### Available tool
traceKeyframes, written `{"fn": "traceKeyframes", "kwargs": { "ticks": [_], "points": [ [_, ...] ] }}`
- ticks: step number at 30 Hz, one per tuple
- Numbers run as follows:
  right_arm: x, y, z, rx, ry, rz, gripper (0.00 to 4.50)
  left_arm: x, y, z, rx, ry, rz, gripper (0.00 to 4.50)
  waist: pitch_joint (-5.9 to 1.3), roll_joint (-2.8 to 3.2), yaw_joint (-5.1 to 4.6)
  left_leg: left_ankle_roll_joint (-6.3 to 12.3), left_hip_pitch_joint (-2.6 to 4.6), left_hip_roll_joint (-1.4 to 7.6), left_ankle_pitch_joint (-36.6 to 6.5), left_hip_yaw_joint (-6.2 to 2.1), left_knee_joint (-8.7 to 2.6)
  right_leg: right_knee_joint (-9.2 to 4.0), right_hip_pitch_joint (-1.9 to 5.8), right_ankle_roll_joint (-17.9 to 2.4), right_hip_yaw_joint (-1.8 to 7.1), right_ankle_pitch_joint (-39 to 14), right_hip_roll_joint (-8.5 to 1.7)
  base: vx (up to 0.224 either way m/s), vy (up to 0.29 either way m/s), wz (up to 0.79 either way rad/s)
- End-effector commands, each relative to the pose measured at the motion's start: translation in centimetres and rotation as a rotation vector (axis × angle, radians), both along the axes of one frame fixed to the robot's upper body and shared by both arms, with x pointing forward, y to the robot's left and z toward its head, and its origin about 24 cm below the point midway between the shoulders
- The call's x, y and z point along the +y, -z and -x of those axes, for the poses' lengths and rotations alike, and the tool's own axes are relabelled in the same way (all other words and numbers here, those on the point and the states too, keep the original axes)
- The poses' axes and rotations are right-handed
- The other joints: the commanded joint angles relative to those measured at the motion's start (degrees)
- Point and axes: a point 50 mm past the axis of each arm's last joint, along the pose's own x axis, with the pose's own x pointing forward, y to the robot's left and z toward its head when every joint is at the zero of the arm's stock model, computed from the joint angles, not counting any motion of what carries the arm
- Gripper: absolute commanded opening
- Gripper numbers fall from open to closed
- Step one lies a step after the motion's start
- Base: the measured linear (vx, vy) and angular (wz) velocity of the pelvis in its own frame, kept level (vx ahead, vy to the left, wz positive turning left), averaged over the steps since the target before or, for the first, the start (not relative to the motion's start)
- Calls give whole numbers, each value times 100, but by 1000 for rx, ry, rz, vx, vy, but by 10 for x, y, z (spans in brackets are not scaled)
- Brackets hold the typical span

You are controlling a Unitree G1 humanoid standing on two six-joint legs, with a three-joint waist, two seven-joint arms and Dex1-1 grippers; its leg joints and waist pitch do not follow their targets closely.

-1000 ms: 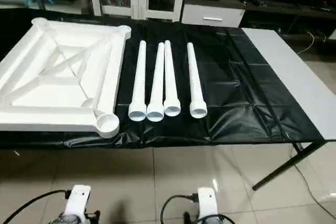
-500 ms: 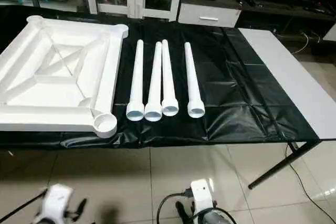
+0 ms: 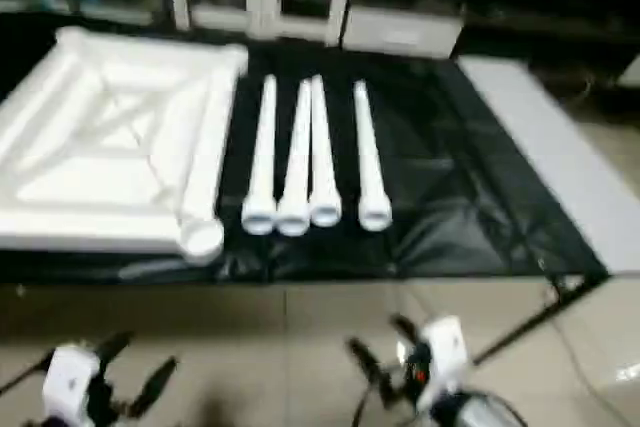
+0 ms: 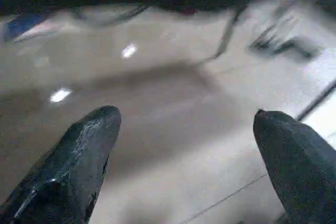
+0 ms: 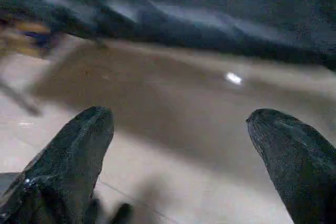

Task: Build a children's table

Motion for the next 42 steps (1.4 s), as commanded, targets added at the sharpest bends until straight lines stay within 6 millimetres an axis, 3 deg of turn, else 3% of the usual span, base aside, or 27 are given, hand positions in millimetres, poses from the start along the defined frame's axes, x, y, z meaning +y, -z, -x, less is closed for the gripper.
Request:
{"fn": "traceKeyframes", "kwargs": {
  "ticks": [1,4,6,10,13,15,16,17,18,20,23,24,26,27,28,30,31,32,33,34,35,37,38,39,40,41,42],
  "points": [
    [-1,-20,3,-16,-67,-45,448,6,-15,-2,-29,10,17,450,-56,70,75,205,12,239,-2224,-77,-530,-502,39,-596,228,-1180,-264,0,0,0],
    [1,-41,6,-48,-146,-66,448,8,-31,-8,-56,56,32,450,-70,89,88,218,21,204,-2041,-60,-519,-490,4,-517,207,-1086,-235,0,0,0],
    [1,-65,-7,-127,-118,-107,448,18,-54,-25,-149,19,-5,450,-86,113,96,90,59,202,-1965,-66,-513,-465,-22,-518,195,-1038,-235,0,0,0],
    [2,-107,-47,-314,22,-165,448,24,-104,-64,-338,-47,5,450,-120,94,88,-44,79,165,-1694,-54,-478,-406,-16,-554,170,-701,-210,0,0,0],
    [4,-126,-75,-417,159,-117,448,15,-133,-97,-427,-133,48,450,-153,136,61,-321,114,103,-1418,-42,-444,-323,-26,-583,138,-470,-184,0,0,0],
    [6,-131,-90,-471,251,-54,448,0,-145,-117,-507,-180,45,450,-182,95,43,-469,101,92,-1165,-16,-422,-316,11,-506,135,-246,-180,0,0,0],
    [6,-128,-100,-486,321,3,448,-8,-145,-131,-539,-253,73,450,-182,95,43,-469,101,92,-1165,-16,-422,-316,11,-506,135,-246,-180,0,0,0],
    [7,-123,-112,-476,393,53,448,-21,-146,-147,-568,-332,107,450,-235,125,34,-569,89,64,-597,-10,-370,-273,32,-476,133,336,-175,0,0,0],
    [7,-122,-113,-468,401,51,448,-22,-145,-148,-562,-334,107,450,-247,93,32,-581,83,56,-547,-2,-353,-278,52,-468,131,417,-183,0,0,0],
    [5,-108,-126,-348,512,58,448,-38,-129,-163,-446,-334,109,450,-308,147,46,-632,60,5,-257,-29,-317,-213,95,-349,119,919,-155,0,0,0],
    [9,-102,-131,-305,567,30,448,-50,-111,-170,-362,-312,116,450,-364,139,-37,-613,15,-25,-115,-38,-274,-178,166,-427,112,1378,-149,0,0,0],
    [12,-100,-132,-313,554,67,448,-49,-106,-169,-372,-317,48,450,-375,243,-37,-588,2,-35,21,-53,-260,-153,169,-462,105,1585,-142,0,0,0],
    [19,-94,-130,-315,498,128,448,-44,-98,-166,-366,-325,-50,450,-397,97,-68,-397,-54,-58,528,-36,-199,-125,241,-454,104,2312,-105,0,0,0],
    [22,-89,-130,-308,485,150,448,-43,-97,-165,-366,-325,-78,450,-380,148,-81,-331,-63,-48,535,-41,-207,-114,223,-482,108,2344,-120,0,0,0],
    [25,-84,-130,-299,474,170,448,-40,-97,-164,-368,-348,-94,450,-375,85,-93,-297,-61,-31,474,-29,-206,-126,217,-507,110,2268,-130,0,0,0],
    [29,-80,-130,-291,451,182,448,-30,-99,-164,-365,-420,-145,450,-353,158,-83,-282,-22,9,181,-29,-225,-144,167,-625,122,1884,-151,0,0,0],
    [31,-79,-129,-289,440,181,448,-27,-100,-163,-365,-441,-167,450,-326,-17,-69,-231,-34,25,17,-28,-246,-166,193,-658,122,1570,-155,0,0,0],
    [31,-79,-129,-290,428,179,448,-25,-102,-161,-384,-442,-172,450,-295,-90,-18,97,-240,-68,-36,-179,-298,-175,340,-596,-44,1370,-245,-55,-22,10],
    [32,-79,-129,-292,422,178,448,-25,-104,-159,-398,-438,-172,450,-302,41,-26,430,-214,-64,-171,-266,-309,-245,330,-481,-157,917,-318,-55,-22,10],
    [31,-78,-130,-284,421,163,448,-24,-105,-156,-404,-444,-176,450,-306,45,-8,717,-293,-123,-45,-357,-269,-260,386,-518,-269,1025,-380,-56,-21,36],
    [31,-78,-131,-279,421,151,448,-24,-105,-154,-406,-449,-181,450,-285,155,-36,1111,-271,-152,161,-451,-248,-311,374,-712,-431,1020,-358,4,1,59],
    [29,-79,-131,-289,414,150,448,-26,-106,-146,-409,-442,-182,450,-274,192,-77,1519,-312,-213,465,-607,-200,-326,448,-1045,-585,859,-342,6,9,60],
    [27,-81,-132,-302,411,158,448,-29,-106,-144,-406,-437,-175,450,-213,366,-21,1492,-262,-221,-248,-682,-284,-364,481,-1171,-715,-87,-319,-27,32,53],
    [27,-81,-132,-303,413,157,448,-30,-106,-144,-406,-436,-174,450,-154,328,-39,1210,-337,-228,-1218,-754,-379,-461,626,-1132,-756,-1170,-358,-27,32,53],
    [26,-83,-133,-312,430,152,448,-32,-104,-146,-401,-433,-168,450,-114,342,4,953,-307,-247,-1881,-727,-420,-546,639,-1094,-772,-1834,-382,-24,23,58],
    [23,-83,-134,-319,454,151,448,-36,-99,-150,-386,-428,-157,450,-55,402,23,504,-203,-240,-2893,-695,-457,-685,628,-1044,-775,-2775,-439,-13,1,78],
    [21,-83,-133,-322,472,151,448,-39,-96,-153,-379,-420,-149,450,-47,390,48,375,-165,-235,-3157,-671,-446,-731,650,-1055,-773,-3076,-476,-13,1,78]
  ]
}}
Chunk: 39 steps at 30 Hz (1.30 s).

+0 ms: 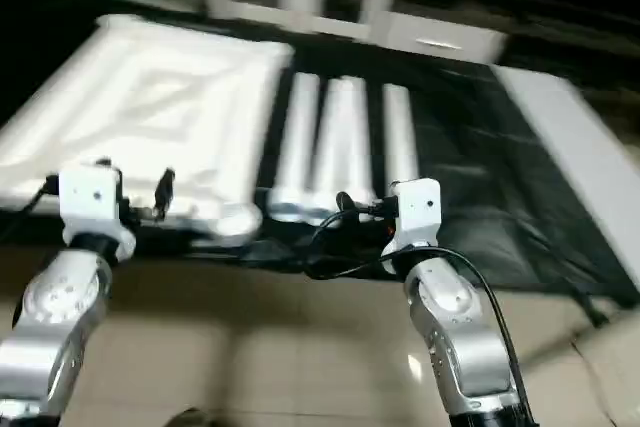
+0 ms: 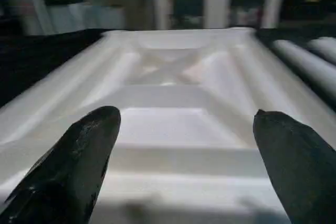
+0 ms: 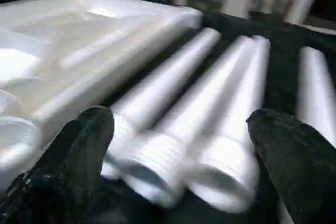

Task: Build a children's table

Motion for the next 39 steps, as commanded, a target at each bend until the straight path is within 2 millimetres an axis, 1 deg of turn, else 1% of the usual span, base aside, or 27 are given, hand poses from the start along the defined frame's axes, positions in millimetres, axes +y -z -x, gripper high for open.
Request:
{"fn": "traceKeyframes", "kwargs": {
  "ticks": [1,2,4,7,8,13,14,17,19,21,23,24,25,26,27,28,29,30,31,32,33,34,35,36,37,38,39],
  "points": [
    [-10,-3,-2,-22,55,-5,448,-10,3,-5,1,33,-3,450,-236,132,-45,-213,985,391,-4356,106,-441,-532,-405,-1191,320,-2810,-179,-13,-19,60],
    [-13,-5,-2,-21,85,-21,448,-14,3,-8,0,54,-21,450,-133,147,-15,-408,814,402,-4699,195,-641,-511,-294,-1008,407,-2624,-53,0,-12,23],
    [-16,-7,-1,-21,123,-65,448,-20,3,-12,4,78,-55,450,-192,101,4,-411,752,323,-4386,353,-690,-575,-159,-801,534,-2742,-124,0,-6,12],
    [-15,-6,1,-15,120,-47,448,-28,3,-13,7,113,-66,450,-365,88,42,-45,468,257,-2753,490,-732,-545,169,-646,625,-1846,-134,24,13,-4],
    [-14,-5,3,-10,105,-33,448,-33,2,-13,8,144,-62,450,-439,118,25,232,431,231,-1726,520,-697,-495,232,-446,596,-1130,-60,98,33,-7],
    [-14,-4,9,-14,85,-28,448,-35,4,-18,15,153,-28,450,-568,121,-146,863,552,177,-659,453,-535,-255,199,-381,573,481,103,109,13,-2],
    [-17,-4,9,-13,101,-31,448,-38,4,-19,13,161,-19,450,-581,75,-166,1294,499,107,-160,477,-425,-221,247,-294,593,948,109,56,-4,0],
    [-15,-6,9,-16,89,-35,448,-37,3,-20,7,147,-20,450,-602,40,-138,1491,354,13,145,533,-327,-206,400,-217,637,1328,137,113,-14,7],
    [-13,-7,9,-21,73,-32,448,-37,4,-20,7,142,-23,450,-618,32,-143,1535,376,20,264,507,-308,-167,407,-107,619,1443,184,83,-13,5],
    [-13,-9,9,-25,61,-30,448,-38,4,-19,6,145,-25,450,-609,67,-279,2379,797,248,882,213,-252,106,16,54,539,1079,248,71,-33,8],
    [-13,-10,8,-26,57,-28,448,-37,5,-19,5,140,-15,450,-589,18,-362,2732,948,395,883,76,-245,193,-201,-111,569,548,157,0,0,0],
    [-13,-11,7,-27,56,-25,448,-36,5,-19,4,136,-11,450,-548,-76,-271,2717,618,175,964,278,-129,10,90,-138,690,747,73,0,0,0],
    [-14,-11,6,-28,56,-25,448,-36,5,-19,3,133,-13,450,-502,-100,-70,2088,79,-154,500,587,4,-242,510,-57,875,1054,-54,0,0,0],
    [-14,-11,6,-29,56,-25,448,-36,5,-19,3,132,-14,450,-515,-32,-6,1493,21,-30,67,572,-66,-335,582,61,853,775,-91,0,0,0],
    [-14,-11,5,-29,56,-26,448,-36,5,-19,3,132,-14,450,-536,-32,-27,1285,74,0,10,549,-113,-297,596,109,797,791,16,0,0,0],
    [-14,-11,5,-29,55,-25,448,-36,6,-19,2,131,-14,450,-563,41,-74,1133,363,64,89,437,-216,-143,485,227,642,1007,254,57,-52,9],
    [-14,-11,5,-29,55,-25,448,-36,6,-19,2,131,-14,450,-580,29,-259,1823,765,267,473,110,-266,182,153,339,532,1036,336,69,-72,4],
    [-14,-12,5,-30,54,-25,448,-36,6,-18,1,131,-13,450,-596,81,-377,2613,1227,540,481,-172,-270,411,-386,121,494,70,204,69,-72,4],
    [-13,-12,5,-30,51,-23,448,-36,6,-18,0,132,-12,450,-640,22,-480,3023,1342,683,750,-353,-286,567,-554,80,530,-259,143,40,-65,-13],
    [-13,-12,4,-30,50,-23,448,-37,5,-18,-2,132,-13,450,-574,-14,-486,3373,1213,690,948,-406,-331,574,-609,-46,666,-580,6,-4,-87,-23],
    [-13,-12,4,-29,48,-22,448,-37,5,-18,-2,134,-11,450,-522,-91,-431,3093,978,494,695,-197,-281,319,-427,-167,772,-401,-66,-4,-87,-23],
    [-13,-12,4,-28,48,-21,448,-38,5,-19,-3,138,-10,450,-459,-307,-75,2137,115,-330,39,492,273,-291,421,-165,1250,190,-286,0,0,0],
    [-12,-12,4,-27,49,-22,448,-38,5,-19,-3,140,-10,450,-437,-232,32,1481,-186,-183,-316,417,456,-486,666,-362,1458,-202,-623,29,3,19],
    [-12,-11,4,-26,53,-25,448,-39,6,-19,1,146,-11,450,-424,-104,5,850,-75,24,-371,392,178,-506,590,-627,1189,-593,-459,29,3,19],
    [-12,-11,4,-26,55,-26,448,-39,6,-19,1,149,-13,450,-420,-66,-46,661,-4,90,-324,418,-7,-500,598,-729,1001,-780,-325,0,0,0],
    [-12,-11,4,-24,57,-26,448,-39,6,-20,1,150,-13,450,-454,160,-182,638,285,200,-444,284,-377,-320,469,-616,652,-747,112,90,43,-2],
    [-12,-11,5,-23,59,-27,448,-40,6,-20,0,151,-13,450,-567,212,-332,1281,804,315,-510,32,-434,9,178,-585,507,-371,286,90,43,-2]
  ]
}}
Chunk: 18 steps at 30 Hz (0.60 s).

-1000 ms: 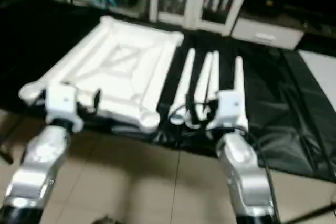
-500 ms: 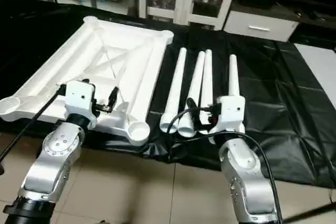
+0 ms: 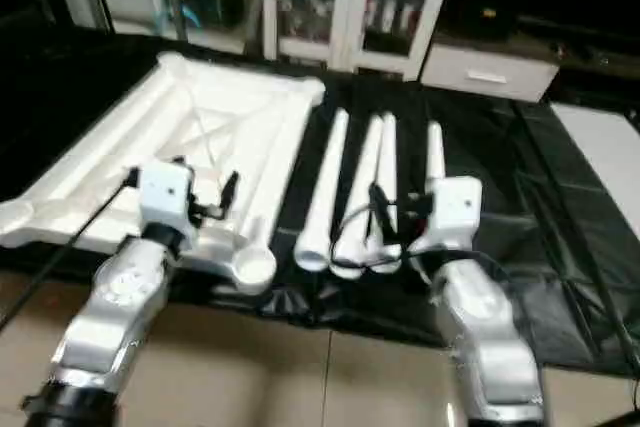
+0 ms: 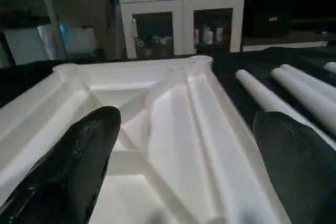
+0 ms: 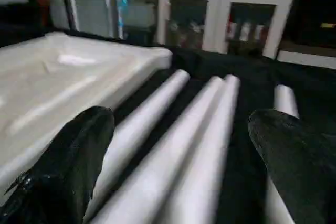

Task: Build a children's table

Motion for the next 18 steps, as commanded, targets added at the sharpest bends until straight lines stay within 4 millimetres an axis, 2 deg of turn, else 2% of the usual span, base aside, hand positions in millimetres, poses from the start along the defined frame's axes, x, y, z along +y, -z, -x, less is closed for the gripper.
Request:
{"fn": "traceKeyframes", "kwargs": {
  "ticks": [1,2,3,4,5,6,7,8,9,10,11,12,13,14,15,16,17,18],
  "points": [
    [0,-3,-1,-6,-1,14,448,1,-1,-3,-7,-1,-10,450,-320,195,-231,1550,736,447,-164,-487,-625,108,-451,-586,-119,70,-9,122,32,3],
    [0,-3,0,-4,0,15,448,0,-2,-3,-8,2,-8,450,-382,151,-367,2485,1021,696,134,-827,-591,493,-882,-315,-78,-240,-79,82,-1,-11],
    [0,-3,0,-3,1,16,448,0,-2,-4,-8,4,-8,450,-360,90,-345,2974,929,734,462,-867,-577,665,-1065,-34,21,-183,-180,82,-1,-11],
    [0,-2,1,-2,4,14,448,0,-2,-5,-9,7,-9,450,-342,81,-347,3041,874,711,525,-829,-590,673,-1132,14,94,-15,-241,0,0,0],
    [0,-2,1,0,7,14,448,0,-3,-5,-11,9,-9,450,-320,18,-350,2977,809,632,487,-753,-602,586,-1142,-25,166,217,-289,0,0,0],
    [0,-2,1,0,7,14,448,0,-3,-5,-11,9,-9,450,-192,-355,-143,1812,-30,-172,-610,-11,-303,-360,-355,-223,698,95,-611,0,0,0],
    [0,-2,1,0,12,15,448,-1,-3,-6,-13,11,-6,450,-142,-321,37,1451,-67,-399,-898,141,119,-636,-227,-416,1031,-852,-898,0,0,0],
    [-1,-2,1,0,16,13,448,-1,-3,-6,-13,12,-7,450,-200,-315,69,901,-423,-218,-530,-51,487,-640,180,-943,1158,-1644,-1171,0,0,0],
    [-1,-2,1,0,19,12,448,-1,-3,-7,-13,14,-7,450,-166,-265,85,680,-481,-215,-299,-78,515,-633,151,-1069,1043,-1780,-1079,0,0,0],
    [-1,-2,1,1,26,12,448,-2,-3,-7,-10,18,-7,450,-87,-226,62,429,-447,-132,-28,-77,370,-690,19,-1385,829,-2008,-937,58,-5,-4],
    [-1,-2,1,2,27,12,448,-2,-3,-8,-8,21,-6,450,-68,-100,42,404,-369,-72,69,-64,168,-705,-35,-1534,668,-2079,-829,80,48,7],
    [0,-2,1,4,24,18,448,-3,-3,-8,-7,22,-3,450,-98,112,-59,369,-22,92,-197,44,-442,-704,-89,-1488,167,-1918,-382,80,48,7],
    [0,-2,1,4,24,18,448,-3,-3,-8,-7,22,-3,450,-98,112,-59,369,-22,92,-197,44,-442,-704,-89,-1488,167,-1918,-382,98,107,1],
    [1,-1,1,9,18,25,448,-3,-2,-8,-5,17,1,450,-171,343,-280,344,520,473,-2317,-414,-789,-92,-503,-1146,-26,-1182,-16,132,90,1],
    [1,-1,1,12,16,26,448,-3,-2,-8,-4,13,2,450,-235,333,-356,504,708,599,-2532,-602,-843,151,-621,-1080,-14,-656,-30,132,90,1],
    [1,1,2,23,15,41,448,-3,-1,-7,0,8,11,450,-285,334,-404,1135,850,680,-2246,-784,-818,417,-850,-639,-4,-58,-71,144,52,9],
    [0,3,3,30,14,52,448,-3,0,-6,0,5,8,450,-264,228,-442,1898,762,678,-1160,-759,-686,524,-1034,-257,52,349,-166,110,30,7],
    [0,3,3,30,14,52,448,-3,0,-6,0,5,8,450,-263,204,-426,2188,707,622,-442,-704,-592,508,-1129,-171,99,626,-222,110,30,7]
  ]
}}
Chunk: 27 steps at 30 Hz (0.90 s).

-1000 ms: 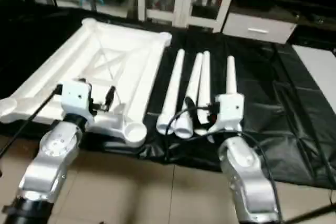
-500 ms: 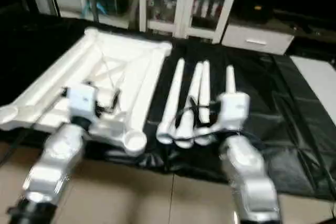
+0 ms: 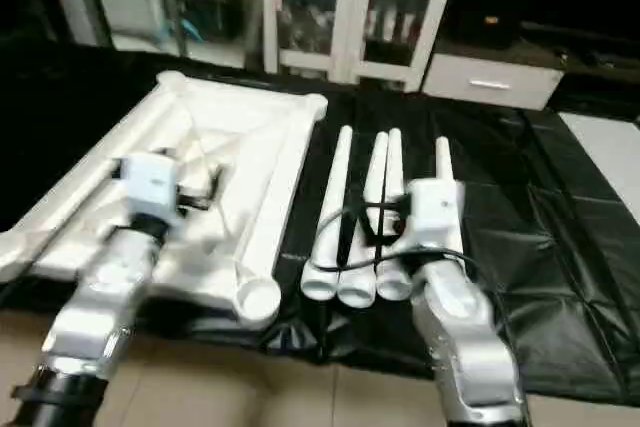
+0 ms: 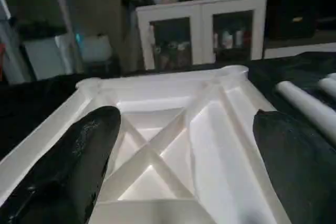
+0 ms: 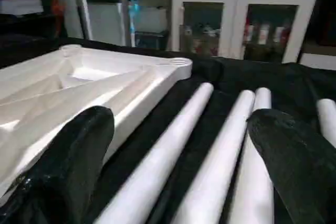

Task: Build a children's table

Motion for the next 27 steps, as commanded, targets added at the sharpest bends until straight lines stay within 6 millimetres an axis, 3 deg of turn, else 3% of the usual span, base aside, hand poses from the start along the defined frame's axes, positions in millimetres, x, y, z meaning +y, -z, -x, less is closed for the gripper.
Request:
{"fn": "traceKeyframes", "kwargs": {
  "ticks": [1,2,3,4,5,6,8,9,10,11,12,13,14,15,16,17,18,19,20,21,22,23,24,25,26,27],
  "points": [
    [-10,3,2,28,32,42,448,-10,2,2,14,33,1,450,-320,-24,-129,2184,443,655,641,-470,-436,-364,-462,92,246,1187,-422,94,-14,3],
    [-10,4,2,30,33,40,448,-9,3,2,22,31,-2,450,-341,-278,81,1613,-189,147,930,-61,-93,-686,30,-60,579,2151,-667,104,-56,4],
    [-11,4,2,34,34,34,448,-9,3,2,21,30,-3,450,-336,-285,124,1343,-333,-10,743,3,-46,-664,194,-122,716,2580,-743,104,-56,4],
    [-11,4,2,35,34,32,448,-9,3,2,20,29,-4,450,-397,-265,214,734,-512,97,1007,-83,-123,-463,420,-274,688,4092,-841,90,-59,3],
    [-12,4,2,39,42,25,448,-9,2,2,11,31,-4,450,-372,-218,200,357,-412,126,1389,-75,-233,-375,283,-284,497,5035,-568,0,0,0],
    [-12,5,1,41,48,23,448,-9,2,2,6,32,-2,450,-373,-206,185,345,-380,109,1395,-59,-216,-380,252,-298,480,5220,-536,0,0,0],
    [-12,4,1,41,53,23,448,-9,1,1,1,34,-1,450,-344,-177,200,538,-365,156,593,-52,-228,-534,267,-556,520,4391,-735,-18,26,2],
    [-12,4,1,41,53,23,448,-9,1,1,1,34,-1,450,-326,-170,260,726,-366,213,147,-66,-172,-701,290,-886,623,3372,-944,-36,52,4],
    [-12,4,1,42,51,23,448,-9,1,2,1,35,-1,450,-302,-149,363,847,-383,302,-141,-110,14,-937,306,-1262,837,2336,-1299,-56,118,5],
    [-11,4,1,46,50,18,448,-9,1,2,1,35,-1,450,-295,-147,497,770,-522,422,-367,-212,345,-1168,396,-1554,1113,1368,-1728,-65,183,3],
    [-11,5,1,53,52,9,448,-9,1,2,2,35,-1,450,-239,-56,588,477,-538,592,-555,-350,424,-1281,342,-1796,1150,590,-1838,-65,183,3],
    [-11,5,1,57,57,8,448,-9,1,2,2,34,-1,450,-239,-56,588,477,-538,592,-555,-350,424,-1281,342,-1796,1150,590,-1838,-72,242,-1],
    [-12,6,1,60,63,7,448,-9,1,1,1,34,-1,450,-88,64,361,211,112,487,-1492,-23,-466,-917,-223,-1337,573,-692,-406,-109,277,-14],
    [-12,6,1,60,63,7,448,-9,0,1,1,34,-1,450,-73,249,219,-111,434,524,-2168,258,-635,-531,-639,-952,252,-1155,19,-109,277,-14],
    [-12,6,1,61,64,5,448,-9,0,1,1,33,1,450,-119,163,215,-292,387,693,-2797,547,-948,108,-673,-352,-162,-866,59,-111,271,-33],
    [-12,6,1,63,64,6,448,-9,0,1,0,30,1,450,-104,99,236,-442,243,912,-3129,769,-1091,266,-598,-134,-358,-441,-109,-76,222,-38],
    [-12,6,1,64,64,7,448,-8,0,0,0,29,1,450,-81,-9,283,-635,310,1074,-3329,1086,-1149,301,-624,-254,-470,-451,-278,-76,222,-38],
    [-12,6,0,64,63,9,448,-8,0,0,0,29,2,450,-70,-62,339,-758,340,1101,-3406,1228,-1163,217,-605,-306,-440,-729,-340,-62,142,-34],
    [-12,5,0,64,63,13,448,-8,0,0,-2,28,1,450,-135,-310,458,-1102,623,729,-3146,1375,-481,-654,-888,-401,84,-1964,-677,-37,134,-22],
    [-12,5,-1,63,63,12,448,-8,-1,0,-4,26,2,450,-70,-366,691,-771,651,492,-2793,1117,463,-1404,-993,-306,921,-3183,-1391,-37,134,-22],
    [-12,4,-1,57,63,26,448,-7,-1,0,-5,10,-7,450,-91,-393,690,-29,-397,270,-1964,159,881,-1330,109,-427,1498,-3565,-2016,60,220,-47],
    [-12,4,-2,57,64,26,448,-6,-3,0,-17,1,-13,450,-163,-320,703,-260,-565,158,-572,-341,938,-1171,205,-528,1147,-3102,-1815,52,261,-52],
    [-13,3,-2,58,64,23,448,-6,-4,0,-21,-11,-40,450,-175,-286,638,-375,-470,143,93,-341,439,-980,114,-1059,672,-1775,-1105,52,261,-52],
    [-13,3,-2,58,64,20,448,-6,-4,-1,-22,-18,-59,450,-174,-183,570,-432,-286,163,595,-264,-115,-795,-100,-1034,260,-1227,-541,-26,240,-1],
    [-13,2,-2,57,59,19,448,-6,-3,0,-19,-17,-62,450,-96,-47,299,-326,-236,360,564,-252,-576,-518,-336,-545,25,-432,197,-10,187,41],
    [-14,2,-3,56,56,22,448,-7,-2,0,-11,-20,-56,450,-271,110,264,-570,-16,723,53,-384,-638,-391,-333,-518,106,-99,51,-10,187,41]
  ]
}}
